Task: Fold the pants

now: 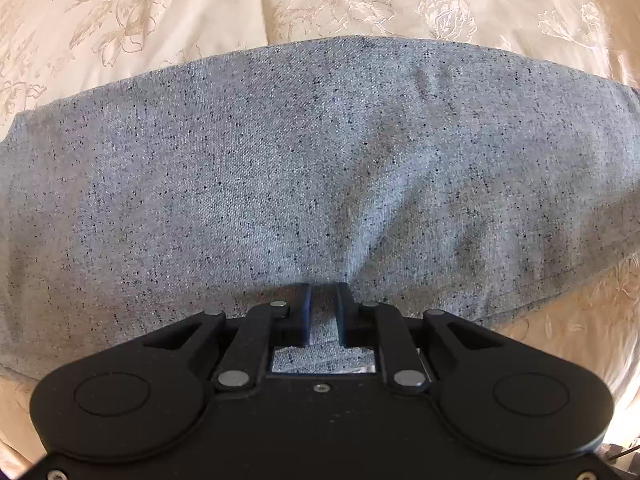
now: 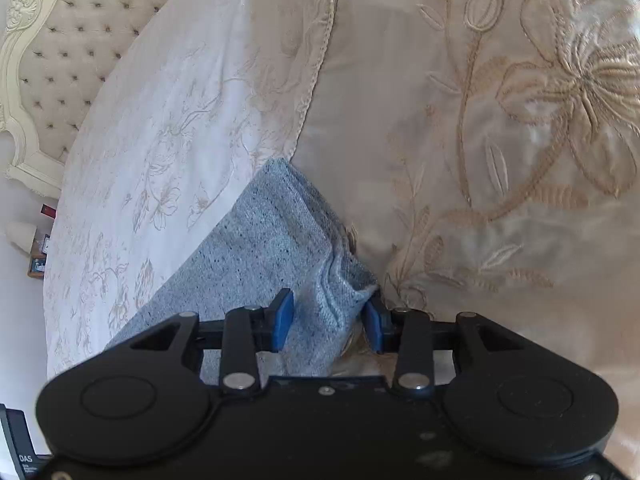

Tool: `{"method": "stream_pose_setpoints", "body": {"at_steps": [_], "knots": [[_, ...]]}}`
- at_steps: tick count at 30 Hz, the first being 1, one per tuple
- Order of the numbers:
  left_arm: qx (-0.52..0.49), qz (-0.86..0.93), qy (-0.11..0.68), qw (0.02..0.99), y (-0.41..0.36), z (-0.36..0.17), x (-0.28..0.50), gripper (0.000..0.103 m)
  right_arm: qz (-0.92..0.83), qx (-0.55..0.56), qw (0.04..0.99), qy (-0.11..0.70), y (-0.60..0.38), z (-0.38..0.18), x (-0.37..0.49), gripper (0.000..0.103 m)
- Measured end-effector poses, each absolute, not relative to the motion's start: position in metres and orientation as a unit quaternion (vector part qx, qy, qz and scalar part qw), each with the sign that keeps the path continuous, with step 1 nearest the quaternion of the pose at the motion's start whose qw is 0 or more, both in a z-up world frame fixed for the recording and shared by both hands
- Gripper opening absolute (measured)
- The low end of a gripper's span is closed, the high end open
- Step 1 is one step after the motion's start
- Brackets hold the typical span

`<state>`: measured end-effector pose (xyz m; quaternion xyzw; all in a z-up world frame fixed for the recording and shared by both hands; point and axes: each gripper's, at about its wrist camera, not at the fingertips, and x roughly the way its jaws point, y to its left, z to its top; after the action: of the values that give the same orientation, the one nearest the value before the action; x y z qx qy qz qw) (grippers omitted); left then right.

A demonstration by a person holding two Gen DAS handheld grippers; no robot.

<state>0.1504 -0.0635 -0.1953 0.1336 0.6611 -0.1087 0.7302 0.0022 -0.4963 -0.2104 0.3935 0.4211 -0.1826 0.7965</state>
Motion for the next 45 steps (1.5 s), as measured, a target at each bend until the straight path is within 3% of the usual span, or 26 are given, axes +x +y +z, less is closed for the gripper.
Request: {"method": "stream_pose_setpoints", "body": {"at_steps": [5,9,14,19,27,34,38,45], "knots": [[0.082,-0.124,0.652,0.743,-0.069,-0.166,0.152,0.021,-0.147,0.381,0.808,0.425,-0.501,-0.21,0.007,0.04],[0.074,-0.138,0.634,0.757,-0.095,-0.153,0.174,0.021,-0.141,0.384,0.807,0.425,-0.5,-0.2,-0.001,0.015],[0.07,-0.136,0.62,0.77,-0.128,-0.162,0.216,0.021,-0.135,0.382,0.816,0.412,-0.494,-0.182,-0.004,0.014],[0.07,-0.108,0.661,0.74,-0.139,-0.204,0.248,0.02,-0.128,0.376,0.821,0.411,-0.49,-0.176,0.003,0.014],[0.063,-0.136,0.635,0.758,-0.124,-0.164,0.216,0.02,-0.133,0.37,0.824,0.408,-0.486,-0.168,0.001,0.014],[0.093,-0.144,0.655,0.736,-0.13,-0.202,0.19,0.02,-0.144,0.359,0.828,0.407,-0.477,-0.159,-0.001,0.014],[0.086,-0.164,0.649,0.738,-0.132,-0.195,0.195,0.019,-0.149,0.341,0.836,0.404,-0.465,-0.147,0.001,0.014],[0.024,-0.174,0.635,0.753,-0.059,-0.158,0.199,0.021,-0.154,0.292,0.861,0.387,-0.413,-0.102,0.013,0.014]]}}
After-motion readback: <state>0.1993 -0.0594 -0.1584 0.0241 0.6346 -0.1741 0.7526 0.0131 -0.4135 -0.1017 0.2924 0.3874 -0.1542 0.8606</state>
